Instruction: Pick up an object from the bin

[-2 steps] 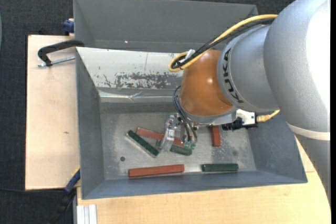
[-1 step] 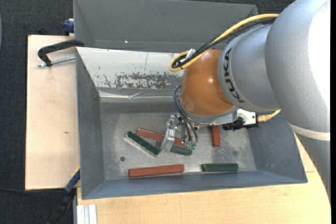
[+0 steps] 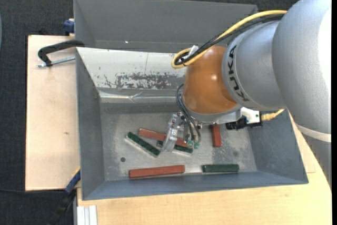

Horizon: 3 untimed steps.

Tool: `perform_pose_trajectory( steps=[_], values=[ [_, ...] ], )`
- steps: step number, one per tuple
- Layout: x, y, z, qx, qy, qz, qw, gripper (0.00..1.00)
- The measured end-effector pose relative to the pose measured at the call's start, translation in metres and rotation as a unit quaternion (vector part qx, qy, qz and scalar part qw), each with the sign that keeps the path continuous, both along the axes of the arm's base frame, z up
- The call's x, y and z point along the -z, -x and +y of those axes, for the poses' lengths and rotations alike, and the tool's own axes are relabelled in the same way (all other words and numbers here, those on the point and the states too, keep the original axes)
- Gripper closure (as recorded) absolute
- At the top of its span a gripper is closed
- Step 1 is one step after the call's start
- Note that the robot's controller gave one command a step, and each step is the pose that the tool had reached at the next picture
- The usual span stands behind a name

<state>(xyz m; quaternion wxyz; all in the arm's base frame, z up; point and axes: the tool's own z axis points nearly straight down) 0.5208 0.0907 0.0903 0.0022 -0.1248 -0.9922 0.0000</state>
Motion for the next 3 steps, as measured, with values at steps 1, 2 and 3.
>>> perform_pose_trajectory(
  steps=[1,2,3],
  values=[
    [-0.021,-0.001,0.0,0.0,0.0,-0.0026,1.0,1.0],
    [-0.036,-0.003,0.001,0.0,-0.001,-0.0047,1.0,1.0],
    [-0.049,-0.003,0.0,0.0,-0.001,-0.0045,1.0,1.0]
  ],
)
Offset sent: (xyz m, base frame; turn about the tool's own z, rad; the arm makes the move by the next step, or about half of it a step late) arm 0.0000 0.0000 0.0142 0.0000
